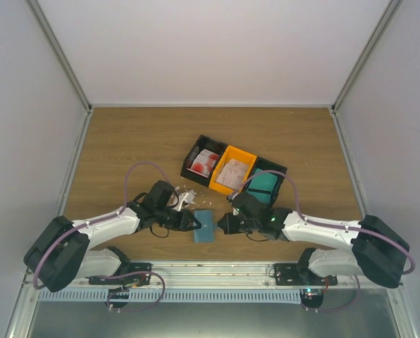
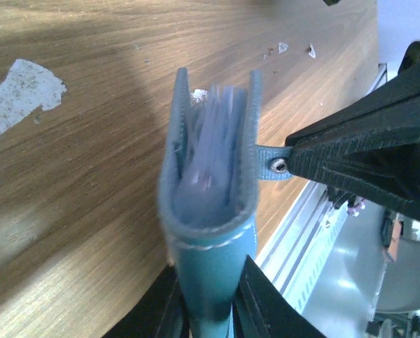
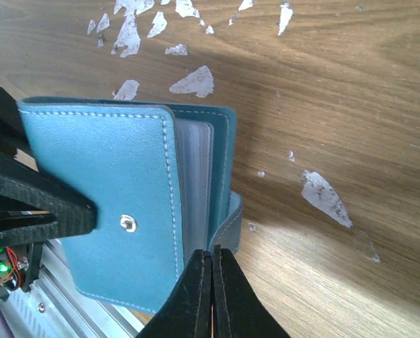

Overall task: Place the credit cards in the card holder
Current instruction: Close the card holder at the center of the board.

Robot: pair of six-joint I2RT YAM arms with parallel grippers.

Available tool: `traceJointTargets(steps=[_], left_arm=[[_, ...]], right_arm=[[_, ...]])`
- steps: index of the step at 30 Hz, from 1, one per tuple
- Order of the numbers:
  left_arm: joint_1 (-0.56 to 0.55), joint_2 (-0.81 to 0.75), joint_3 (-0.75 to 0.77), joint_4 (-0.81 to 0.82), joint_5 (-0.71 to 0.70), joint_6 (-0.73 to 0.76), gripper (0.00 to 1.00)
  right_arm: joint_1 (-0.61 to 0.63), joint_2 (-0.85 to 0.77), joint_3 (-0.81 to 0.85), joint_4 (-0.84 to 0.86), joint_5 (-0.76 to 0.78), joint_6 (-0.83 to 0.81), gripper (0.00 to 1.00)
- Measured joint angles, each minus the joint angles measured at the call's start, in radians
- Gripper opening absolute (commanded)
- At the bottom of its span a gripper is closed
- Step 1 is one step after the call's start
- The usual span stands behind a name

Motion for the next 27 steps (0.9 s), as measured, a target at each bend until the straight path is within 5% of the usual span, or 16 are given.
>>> traceJointTargets(steps=[3,16,21,27], left_arm=[[-0.005,0.008,0.000,0.002,-0.002,-0.006,0.31],[-0.043,0.019,-0.023,0.087,0.037,-0.051,0.29],[-0.051,0.032,-0.029,0.099,0.039,-0.063,0.16],[-0.055,0.041,-0.034,0.099,0.028,-0.071,0.12]], right_arm=[[0.000,0.020,0.014,0.013,-0.008,-0.006,0.01],[-0.002,0.130,0.048,0.075,-0.051,-0.031,0.01],[-0.002,0.132,0.048,0.091,-0.063,-0.037,0.01],[-0.001,0.131,0.048,0.095,-0.069,-0.048,0.00]])
